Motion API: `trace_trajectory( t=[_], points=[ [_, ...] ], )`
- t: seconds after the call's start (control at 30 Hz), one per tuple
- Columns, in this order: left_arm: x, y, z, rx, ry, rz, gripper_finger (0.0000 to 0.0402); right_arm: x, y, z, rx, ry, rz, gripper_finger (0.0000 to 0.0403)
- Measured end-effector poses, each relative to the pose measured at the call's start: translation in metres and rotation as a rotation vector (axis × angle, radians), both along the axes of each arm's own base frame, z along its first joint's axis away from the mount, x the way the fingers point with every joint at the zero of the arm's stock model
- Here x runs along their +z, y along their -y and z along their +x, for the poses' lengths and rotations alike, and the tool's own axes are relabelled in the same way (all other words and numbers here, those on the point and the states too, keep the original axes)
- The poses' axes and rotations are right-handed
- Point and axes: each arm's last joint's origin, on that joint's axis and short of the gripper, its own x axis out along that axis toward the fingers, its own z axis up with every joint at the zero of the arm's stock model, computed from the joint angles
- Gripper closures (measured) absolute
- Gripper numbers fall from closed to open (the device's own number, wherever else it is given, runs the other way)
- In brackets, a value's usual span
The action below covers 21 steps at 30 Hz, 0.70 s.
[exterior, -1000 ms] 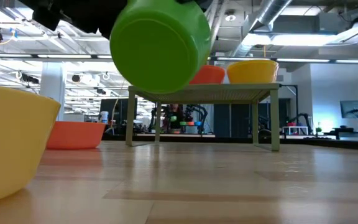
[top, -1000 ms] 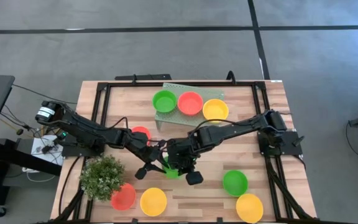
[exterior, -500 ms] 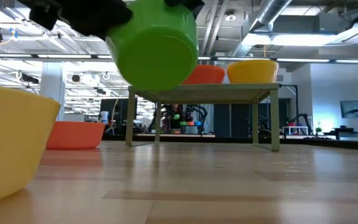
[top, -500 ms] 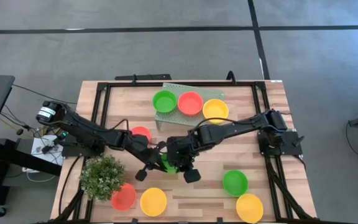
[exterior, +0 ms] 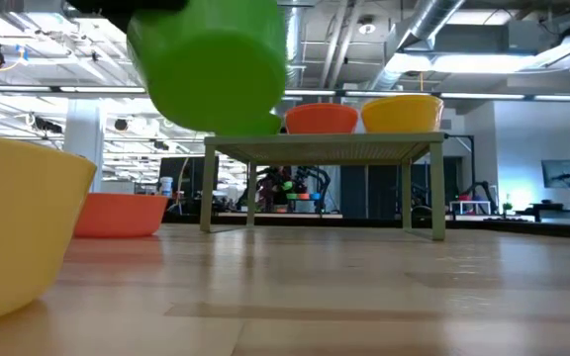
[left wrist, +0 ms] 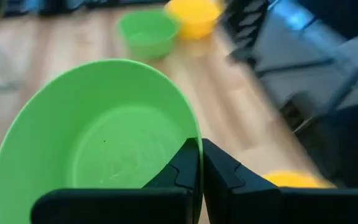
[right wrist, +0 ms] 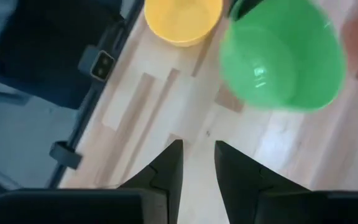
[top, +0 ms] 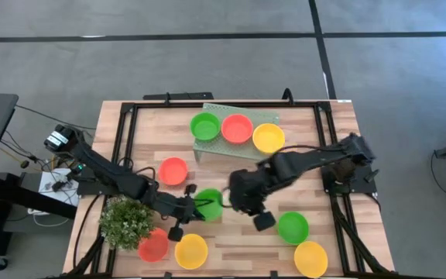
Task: Pick & Place Mini bowls
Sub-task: Stack the green bowl on top of the green bowl on the shelf
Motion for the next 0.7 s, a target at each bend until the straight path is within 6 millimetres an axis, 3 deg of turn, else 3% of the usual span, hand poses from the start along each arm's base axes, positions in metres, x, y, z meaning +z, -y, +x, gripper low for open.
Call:
trace_trajectory(
  t=[0.1, 0.2, 0.37, 0.5, 0.7],
  points=[
    [0.019, -0.006, -0.002, 0.084, -0.062, 0.101, 0.0393, 0.006, -0.012, -0.024, 0.018, 0.059, -0.059, 0.0315],
    [0.041, -0.017, -0.003, 0.140, -0.081, 0.137, 0.0391, -0.003, -0.019, -0.046, 0.029, 0.133, -0.075, 0.0316],
    [0.073, -0.040, -0.010, 0.165, -0.051, 0.182, 0.0392, -0.039, -0.010, -0.080, -0.037, 0.230, 0.005, 0.0316],
    [0.096, -0.068, -0.014, 0.224, -0.029, 0.221, 0.0391, -0.074, 0.006, -0.095, -0.098, 0.343, 0.079, 0.0316],
    [0.106, -0.125, -0.010, 0.250, -0.114, 0.278, 0.0393, -0.115, 0.031, -0.103, -0.260, 0.368, 0.163, 0.0316]
  ],
)
